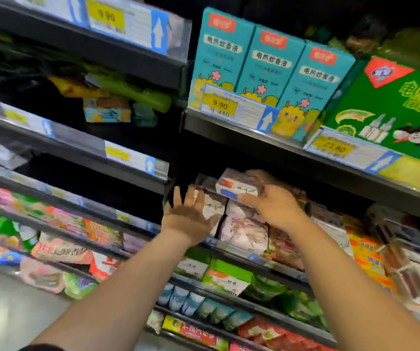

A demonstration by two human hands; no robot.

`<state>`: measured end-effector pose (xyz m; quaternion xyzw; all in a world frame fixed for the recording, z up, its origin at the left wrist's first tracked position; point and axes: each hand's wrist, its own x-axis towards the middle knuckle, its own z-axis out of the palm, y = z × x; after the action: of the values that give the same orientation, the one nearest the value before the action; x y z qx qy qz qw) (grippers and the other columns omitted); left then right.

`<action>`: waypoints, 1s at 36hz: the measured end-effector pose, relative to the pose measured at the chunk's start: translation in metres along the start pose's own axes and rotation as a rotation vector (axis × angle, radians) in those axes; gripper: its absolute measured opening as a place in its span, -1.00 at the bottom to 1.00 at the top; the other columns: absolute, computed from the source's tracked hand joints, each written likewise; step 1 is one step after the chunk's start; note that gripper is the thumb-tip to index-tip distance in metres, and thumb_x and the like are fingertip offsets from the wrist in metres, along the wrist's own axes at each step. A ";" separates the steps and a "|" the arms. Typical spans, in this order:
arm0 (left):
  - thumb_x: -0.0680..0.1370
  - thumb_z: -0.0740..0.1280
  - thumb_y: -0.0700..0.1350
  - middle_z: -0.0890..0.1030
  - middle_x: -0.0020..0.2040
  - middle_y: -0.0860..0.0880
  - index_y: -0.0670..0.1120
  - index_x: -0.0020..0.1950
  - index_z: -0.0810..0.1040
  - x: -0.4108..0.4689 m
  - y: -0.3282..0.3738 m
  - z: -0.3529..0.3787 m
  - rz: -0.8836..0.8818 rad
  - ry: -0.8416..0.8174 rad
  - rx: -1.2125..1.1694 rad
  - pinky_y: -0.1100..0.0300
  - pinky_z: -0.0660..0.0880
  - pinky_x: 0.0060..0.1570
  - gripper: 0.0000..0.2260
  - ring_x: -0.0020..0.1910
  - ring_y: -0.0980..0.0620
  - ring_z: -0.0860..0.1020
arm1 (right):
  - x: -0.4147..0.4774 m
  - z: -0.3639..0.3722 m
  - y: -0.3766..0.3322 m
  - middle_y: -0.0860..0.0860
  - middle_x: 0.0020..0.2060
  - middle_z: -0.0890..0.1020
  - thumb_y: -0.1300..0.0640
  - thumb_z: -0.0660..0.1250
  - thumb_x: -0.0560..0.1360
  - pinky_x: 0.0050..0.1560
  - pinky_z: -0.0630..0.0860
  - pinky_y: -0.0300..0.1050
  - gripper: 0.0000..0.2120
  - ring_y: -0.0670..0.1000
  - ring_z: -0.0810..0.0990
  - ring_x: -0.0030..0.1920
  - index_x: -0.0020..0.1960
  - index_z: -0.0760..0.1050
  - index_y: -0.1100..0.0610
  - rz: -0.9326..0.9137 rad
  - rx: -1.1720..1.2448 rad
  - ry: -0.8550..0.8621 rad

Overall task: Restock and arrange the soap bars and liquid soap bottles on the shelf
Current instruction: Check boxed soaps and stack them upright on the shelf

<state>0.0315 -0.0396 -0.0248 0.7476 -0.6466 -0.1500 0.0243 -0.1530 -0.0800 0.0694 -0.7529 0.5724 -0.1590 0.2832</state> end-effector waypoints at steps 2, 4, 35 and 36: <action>0.54 -0.16 0.47 -0.26 0.62 0.05 0.10 0.62 -0.22 0.000 -0.002 0.003 -0.007 -0.018 0.029 -0.25 -0.03 0.52 -0.24 0.59 -0.20 -0.25 | 0.019 0.002 -0.008 0.04 -0.07 0.67 -0.21 0.34 0.54 -0.04 0.48 -0.09 -0.57 0.03 0.62 -0.12 0.32 0.39 -0.04 0.024 -0.158 0.007; 0.53 -0.17 0.48 -0.27 0.62 0.07 0.11 0.62 -0.23 0.001 -0.002 0.002 -0.023 -0.020 0.048 -0.28 -0.03 0.51 -0.23 0.59 -0.21 -0.23 | 0.041 0.006 -0.012 0.08 0.27 0.58 -0.12 0.39 0.54 0.11 0.49 -0.14 -0.40 0.13 0.58 0.18 0.50 0.29 -0.03 -0.040 -0.195 0.065; 0.55 -0.11 0.46 -0.17 0.64 0.05 0.08 0.63 -0.19 -0.002 0.002 -0.006 -0.076 -0.103 0.018 -0.10 0.30 0.37 -0.23 0.55 -0.25 0.11 | 0.164 0.048 -0.007 0.13 0.24 0.58 -0.10 0.10 0.68 0.04 0.36 -0.20 -0.56 0.10 0.54 0.16 0.30 0.52 0.21 -0.050 -0.446 -0.265; 0.55 -0.12 0.46 -0.17 0.64 0.05 0.08 0.63 -0.16 -0.001 0.002 -0.006 -0.071 -0.106 0.025 -0.09 0.31 0.37 -0.23 0.54 -0.25 0.13 | 0.162 0.045 -0.007 0.15 0.25 0.58 -0.17 0.08 0.67 0.13 0.41 -0.14 -0.51 0.12 0.56 0.18 0.31 0.53 0.17 -0.050 -0.467 -0.284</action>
<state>0.0305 -0.0394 -0.0186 0.7613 -0.6218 -0.1822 -0.0245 -0.0746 -0.2222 0.0239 -0.8266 0.5292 0.0774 0.1752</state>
